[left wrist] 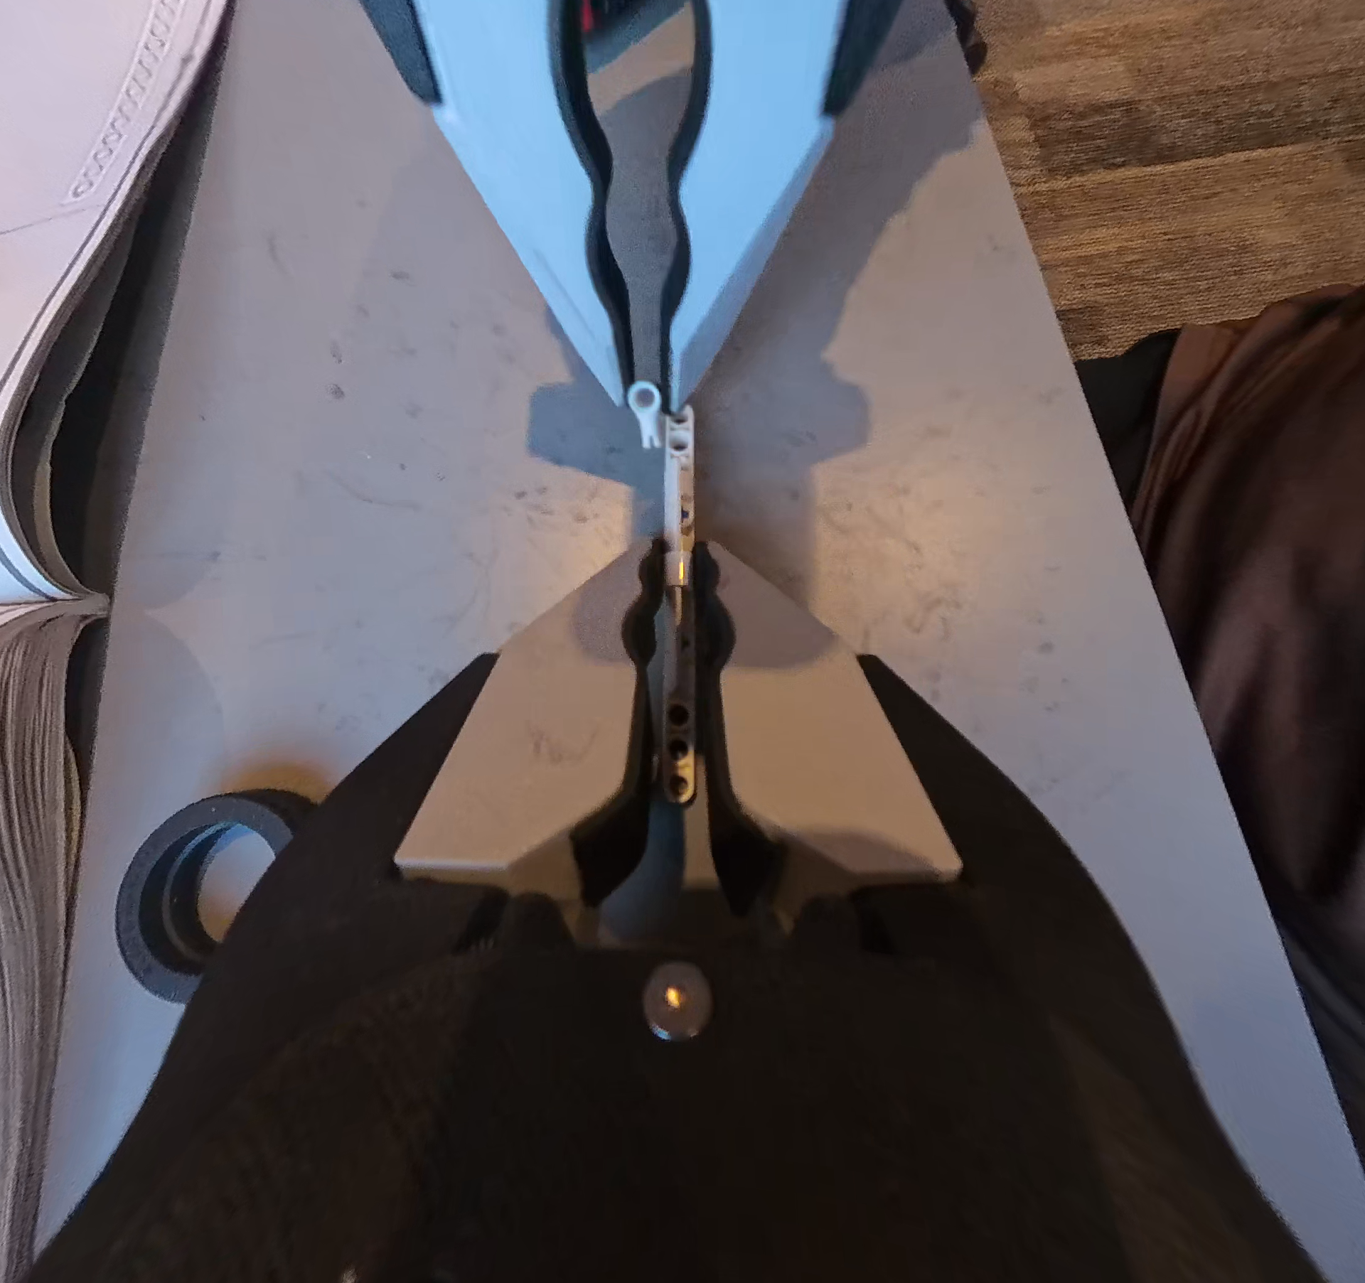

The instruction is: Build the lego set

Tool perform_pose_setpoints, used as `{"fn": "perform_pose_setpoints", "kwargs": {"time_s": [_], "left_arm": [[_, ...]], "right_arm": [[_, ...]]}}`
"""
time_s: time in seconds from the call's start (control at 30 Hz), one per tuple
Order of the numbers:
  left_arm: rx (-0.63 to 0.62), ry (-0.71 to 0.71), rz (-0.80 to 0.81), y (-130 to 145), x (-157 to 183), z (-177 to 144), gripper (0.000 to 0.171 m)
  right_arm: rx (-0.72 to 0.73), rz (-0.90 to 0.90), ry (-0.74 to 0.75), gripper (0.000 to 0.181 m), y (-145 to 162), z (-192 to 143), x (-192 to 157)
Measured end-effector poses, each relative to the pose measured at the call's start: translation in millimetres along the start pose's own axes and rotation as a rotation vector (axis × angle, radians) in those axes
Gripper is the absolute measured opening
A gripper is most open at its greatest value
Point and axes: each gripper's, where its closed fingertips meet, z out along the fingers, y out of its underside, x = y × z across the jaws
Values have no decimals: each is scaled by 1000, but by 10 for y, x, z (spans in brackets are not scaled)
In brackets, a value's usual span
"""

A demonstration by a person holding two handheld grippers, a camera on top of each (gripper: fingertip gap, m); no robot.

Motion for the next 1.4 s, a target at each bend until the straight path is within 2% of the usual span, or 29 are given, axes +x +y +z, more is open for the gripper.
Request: {"fn": "perform_pose_setpoints", "kwargs": {"time_s": [0.13,0.3,0.47,0.57,0.67,0.83,0.93,1.2,1.27,1.4], "left_arm": [[1,-6,3,-3,0,1,5],[-2,9,-27,-2,-2,-5,25],[25,-15,-10,-83,-5,-44,26],[121,-52,22,-299,19,-125,21],[163,-93,79,-403,43,-155,13],[193,-104,98,-433,52,-189,1],[200,-86,90,-426,70,-199,8],[238,-65,50,-472,77,-212,2],[272,-73,31,-511,64,-240,1],[441,-23,-48,-700,92,-403,2]], "right_arm": [[112,91,2,6,-74,-90,-36],[139,122,53,7,27,-56,-75],[189,139,65,6,-9,-129,-94],[232,152,57,7,-82,-177,-102],[283,182,17,7,-157,-218,-124],[342,198,-28,7,-260,-280,-162],[324,198,-11,7,-244,-264,-128],[329,145,9,7,-285,-274,-159],[379,118,40,7,-316,-320,-144],[600,101,60,7,-450,-552,-160]]}}
